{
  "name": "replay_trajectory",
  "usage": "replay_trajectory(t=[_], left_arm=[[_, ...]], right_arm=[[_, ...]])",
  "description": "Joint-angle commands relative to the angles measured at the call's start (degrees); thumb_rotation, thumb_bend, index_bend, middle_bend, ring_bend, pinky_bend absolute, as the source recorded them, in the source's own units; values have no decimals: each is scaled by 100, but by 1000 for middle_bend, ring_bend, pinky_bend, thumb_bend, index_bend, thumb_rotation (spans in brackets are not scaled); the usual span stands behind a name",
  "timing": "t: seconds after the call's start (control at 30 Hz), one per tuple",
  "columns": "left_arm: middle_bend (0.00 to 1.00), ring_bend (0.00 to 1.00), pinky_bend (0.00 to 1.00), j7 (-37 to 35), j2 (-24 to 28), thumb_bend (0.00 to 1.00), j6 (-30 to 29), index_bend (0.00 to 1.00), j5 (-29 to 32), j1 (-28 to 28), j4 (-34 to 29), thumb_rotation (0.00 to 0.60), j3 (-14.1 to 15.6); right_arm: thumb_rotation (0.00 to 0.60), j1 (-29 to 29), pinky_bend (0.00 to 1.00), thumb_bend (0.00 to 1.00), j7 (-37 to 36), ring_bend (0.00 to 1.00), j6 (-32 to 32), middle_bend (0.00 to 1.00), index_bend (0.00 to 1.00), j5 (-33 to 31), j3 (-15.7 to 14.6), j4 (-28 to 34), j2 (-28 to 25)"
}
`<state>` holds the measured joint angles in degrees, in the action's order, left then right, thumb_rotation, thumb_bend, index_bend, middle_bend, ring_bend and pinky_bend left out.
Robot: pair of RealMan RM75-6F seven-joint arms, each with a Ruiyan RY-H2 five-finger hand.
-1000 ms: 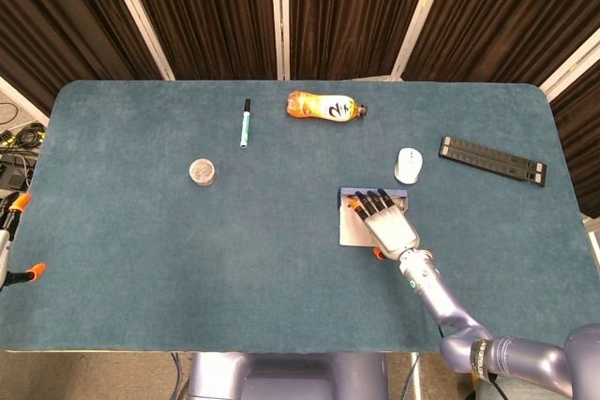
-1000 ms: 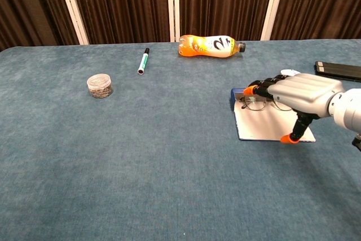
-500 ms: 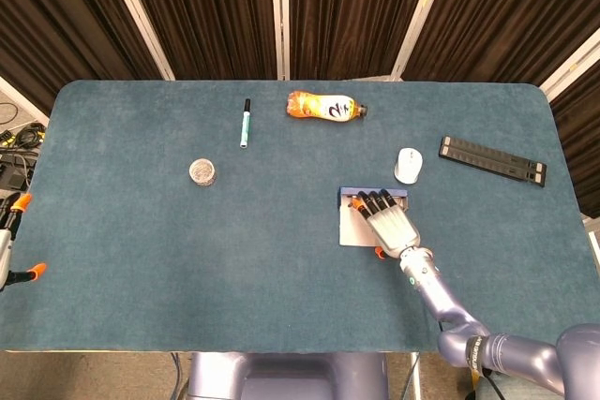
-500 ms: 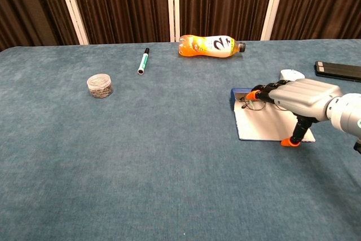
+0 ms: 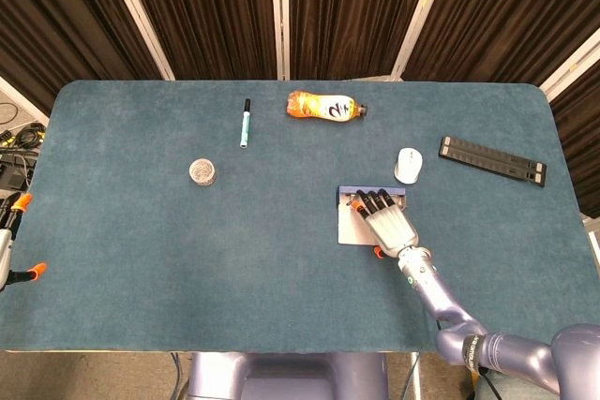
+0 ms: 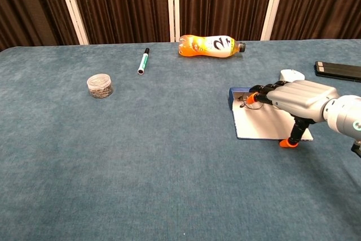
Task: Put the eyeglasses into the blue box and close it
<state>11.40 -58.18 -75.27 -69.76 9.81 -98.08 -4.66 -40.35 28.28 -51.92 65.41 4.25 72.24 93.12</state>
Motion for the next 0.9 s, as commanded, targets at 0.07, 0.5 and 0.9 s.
replay_trajectory(t=[0.07,0.5,0.9], left_arm=[[0,0,0,4,-2,0,-1,0,0,1,1,600,0],[0,0,0,22,-6,0,-2,0,3,3,-4,600,3],[0,0,0,12,1,0,6,0,5,6,-3,600,3]], right_arm=[[600,8,0,150,-18,0,3,0,187,17,5,-20,-2],[600,44,0,434,-180,0,-41,0,346,170,32,-53,-33],[600,32,0,459,-299,0,-71,0,365,230,142,0,-78]])
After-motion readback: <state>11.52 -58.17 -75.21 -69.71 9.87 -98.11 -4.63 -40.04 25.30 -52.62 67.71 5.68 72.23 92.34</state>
